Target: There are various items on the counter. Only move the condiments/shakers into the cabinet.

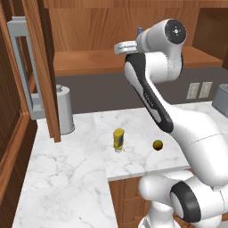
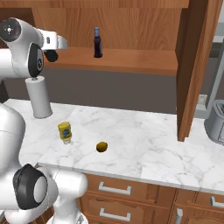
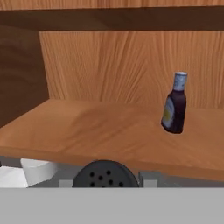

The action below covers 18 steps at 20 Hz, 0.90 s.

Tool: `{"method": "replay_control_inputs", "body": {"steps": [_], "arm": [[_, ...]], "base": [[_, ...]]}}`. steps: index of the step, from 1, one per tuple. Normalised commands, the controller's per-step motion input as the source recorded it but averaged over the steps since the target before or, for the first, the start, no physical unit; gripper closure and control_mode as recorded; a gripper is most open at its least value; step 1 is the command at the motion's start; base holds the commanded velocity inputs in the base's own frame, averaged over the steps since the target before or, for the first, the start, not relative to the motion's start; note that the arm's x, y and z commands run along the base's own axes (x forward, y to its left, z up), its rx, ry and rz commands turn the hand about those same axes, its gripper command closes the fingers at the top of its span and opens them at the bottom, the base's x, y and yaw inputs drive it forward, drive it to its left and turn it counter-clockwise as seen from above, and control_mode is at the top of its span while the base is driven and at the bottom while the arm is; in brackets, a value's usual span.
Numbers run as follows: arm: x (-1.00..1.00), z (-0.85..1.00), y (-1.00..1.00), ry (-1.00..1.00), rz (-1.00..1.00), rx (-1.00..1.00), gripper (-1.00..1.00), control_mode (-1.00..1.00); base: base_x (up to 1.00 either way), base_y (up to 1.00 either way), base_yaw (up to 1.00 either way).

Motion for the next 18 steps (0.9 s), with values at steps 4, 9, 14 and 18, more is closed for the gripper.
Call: {"method": "replay_control_inputs", "body": {"steps": [4,9,14,18], "arm": [[0.71,-0.12,0.0,0.0,0.0,0.0,1.0,-1.0],[0.65,-0.28,0.0,0.01,0.0,0.0,1.0,-1.0],[0.71,-0.35,0.0,0.03,0.0,0.0,1.0,-1.0],[0.57,-0.35,0.0,0.01,0.0,0.0,1.0,-1.0]], "base": [[0.0,0.0,0.0],[0.0,0.0,0.0],[0.0,0.0,0.0],[0.0,0.0,0.0]]}}
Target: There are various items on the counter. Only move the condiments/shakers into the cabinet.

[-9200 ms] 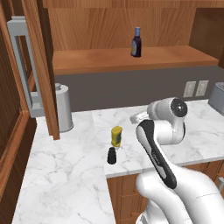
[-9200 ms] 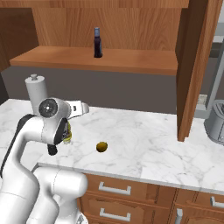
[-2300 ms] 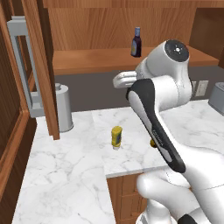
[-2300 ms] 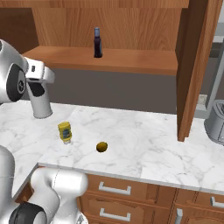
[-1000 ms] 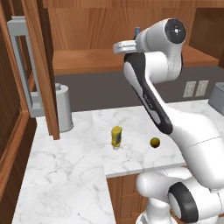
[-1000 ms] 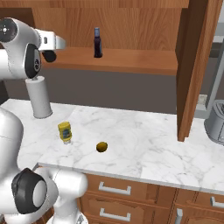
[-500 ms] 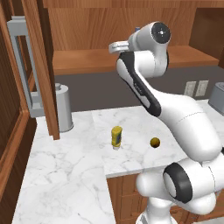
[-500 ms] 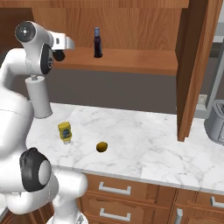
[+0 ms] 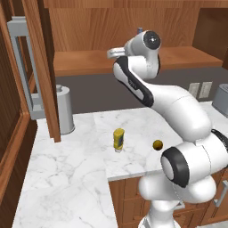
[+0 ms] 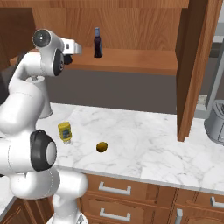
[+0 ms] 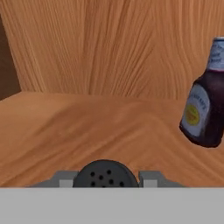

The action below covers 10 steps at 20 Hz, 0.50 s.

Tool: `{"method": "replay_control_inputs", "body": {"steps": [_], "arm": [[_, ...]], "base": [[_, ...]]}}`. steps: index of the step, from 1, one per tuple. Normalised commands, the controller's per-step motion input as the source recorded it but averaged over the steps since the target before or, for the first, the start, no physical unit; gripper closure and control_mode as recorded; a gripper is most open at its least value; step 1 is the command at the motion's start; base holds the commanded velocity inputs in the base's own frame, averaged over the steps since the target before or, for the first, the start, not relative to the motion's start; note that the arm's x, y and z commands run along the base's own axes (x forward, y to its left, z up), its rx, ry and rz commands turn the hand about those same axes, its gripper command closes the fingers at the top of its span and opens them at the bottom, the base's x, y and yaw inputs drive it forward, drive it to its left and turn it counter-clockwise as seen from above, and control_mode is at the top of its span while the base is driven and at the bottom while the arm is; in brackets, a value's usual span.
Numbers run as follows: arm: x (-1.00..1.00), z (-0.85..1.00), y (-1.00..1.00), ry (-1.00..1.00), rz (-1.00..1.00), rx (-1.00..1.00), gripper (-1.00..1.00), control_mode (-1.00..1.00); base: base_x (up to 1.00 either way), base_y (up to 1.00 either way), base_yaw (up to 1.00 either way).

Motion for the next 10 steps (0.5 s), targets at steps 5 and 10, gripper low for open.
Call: {"method": "replay_control_inputs", "body": {"steps": [5,10], "arm": [[0.28,0.09,0.0,0.11,0.0,0.0,1.0,-1.0],[0.18,0.2,0.0,0.05,0.0,-0.01,1.0,-1.0]], "base": [[0.0,0.0,0.0],[0.0,0.0,0.0]]}}
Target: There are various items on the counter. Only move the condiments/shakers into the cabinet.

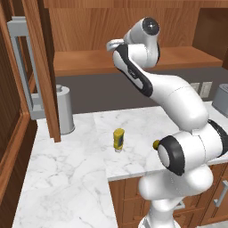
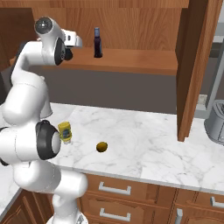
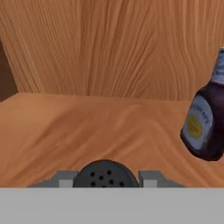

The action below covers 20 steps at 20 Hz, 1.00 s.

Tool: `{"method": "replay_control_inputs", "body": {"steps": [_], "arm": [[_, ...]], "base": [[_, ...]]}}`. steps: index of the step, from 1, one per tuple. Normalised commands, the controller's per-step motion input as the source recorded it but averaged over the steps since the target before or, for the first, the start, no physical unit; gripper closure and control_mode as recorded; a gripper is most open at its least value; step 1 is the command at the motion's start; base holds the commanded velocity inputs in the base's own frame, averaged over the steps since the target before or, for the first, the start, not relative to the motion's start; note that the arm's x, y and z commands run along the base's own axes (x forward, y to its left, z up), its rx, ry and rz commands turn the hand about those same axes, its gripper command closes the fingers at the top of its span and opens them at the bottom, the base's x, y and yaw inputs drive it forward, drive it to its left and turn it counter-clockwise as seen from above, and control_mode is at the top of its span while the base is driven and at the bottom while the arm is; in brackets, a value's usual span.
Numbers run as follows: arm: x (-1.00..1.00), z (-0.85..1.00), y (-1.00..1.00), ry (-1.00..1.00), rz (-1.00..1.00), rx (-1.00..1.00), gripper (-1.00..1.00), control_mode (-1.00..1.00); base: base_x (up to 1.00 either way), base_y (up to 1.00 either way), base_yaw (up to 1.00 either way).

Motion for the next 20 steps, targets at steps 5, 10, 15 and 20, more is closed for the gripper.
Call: {"method": "replay_control_inputs", "body": {"steps": [5,10,15,20], "arm": [[0.64,-0.31,0.0,0.0,0.0,-0.07,1.0,-1.0],[0.5,-0.38,0.0,0.0,0.0,-0.08,1.0,-1.0],[0.27,-0.18,0.0,0.0,0.0,-0.05,-1.0,-1.0],[0.3,-0.14,0.0,0.0,0.0,-0.05,-1.0,-1.0]], "base": [[0.0,0.0,0.0],[0.0,0.0,0.0],[0.0,0.0,0.0],[0.0,0.0,0.0]]}}
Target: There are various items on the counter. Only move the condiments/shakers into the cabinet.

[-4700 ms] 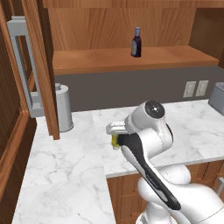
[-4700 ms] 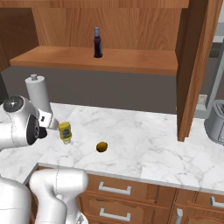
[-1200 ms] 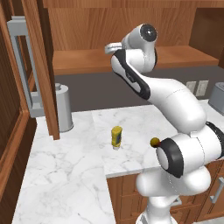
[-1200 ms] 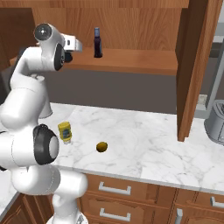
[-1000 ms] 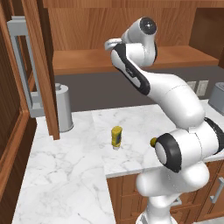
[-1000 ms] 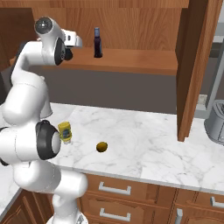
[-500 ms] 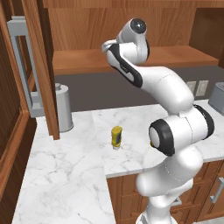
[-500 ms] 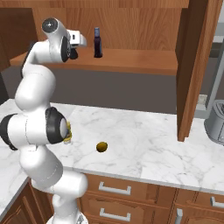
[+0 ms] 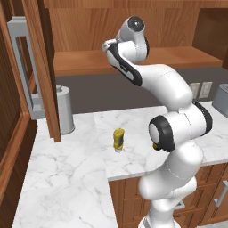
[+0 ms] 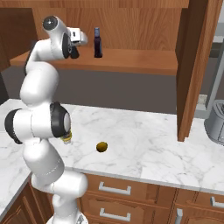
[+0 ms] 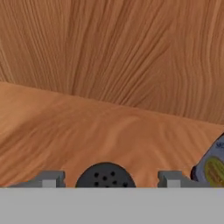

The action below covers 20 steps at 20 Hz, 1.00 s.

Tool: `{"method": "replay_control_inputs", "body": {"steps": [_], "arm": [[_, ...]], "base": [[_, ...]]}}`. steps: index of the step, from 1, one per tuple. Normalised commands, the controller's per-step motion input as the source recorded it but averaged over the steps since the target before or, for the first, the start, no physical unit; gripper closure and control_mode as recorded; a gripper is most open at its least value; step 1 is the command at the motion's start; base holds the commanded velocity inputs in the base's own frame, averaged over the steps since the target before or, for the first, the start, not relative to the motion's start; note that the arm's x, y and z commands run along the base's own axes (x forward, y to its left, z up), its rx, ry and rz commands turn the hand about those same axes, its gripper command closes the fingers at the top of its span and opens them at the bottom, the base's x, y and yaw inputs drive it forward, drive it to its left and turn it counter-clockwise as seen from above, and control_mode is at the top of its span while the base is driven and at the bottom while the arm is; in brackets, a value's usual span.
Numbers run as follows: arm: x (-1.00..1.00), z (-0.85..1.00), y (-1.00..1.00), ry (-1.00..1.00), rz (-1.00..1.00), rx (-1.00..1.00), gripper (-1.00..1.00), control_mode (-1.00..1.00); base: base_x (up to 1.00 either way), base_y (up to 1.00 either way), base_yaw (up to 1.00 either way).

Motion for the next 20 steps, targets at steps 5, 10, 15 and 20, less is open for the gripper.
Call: {"method": "replay_control_inputs", "body": {"steps": [5,10,15,20], "arm": [[0.38,-0.22,0.0,0.0,0.0,-0.09,-1.0,-1.0],[-0.28,-0.11,0.0,-0.05,0.0,-0.04,-1.0,-1.0],[-1.0,-0.27,0.02,-0.15,-0.07,0.0,-1.0,-1.0],[-1.0,-0.74,0.02,0.04,-0.2,0.0,-1.0,-1.0]], "base": [[0.0,0.0,0.0],[0.0,0.0,0.0],[0.0,0.0,0.0],[0.0,0.0,0.0]]}}
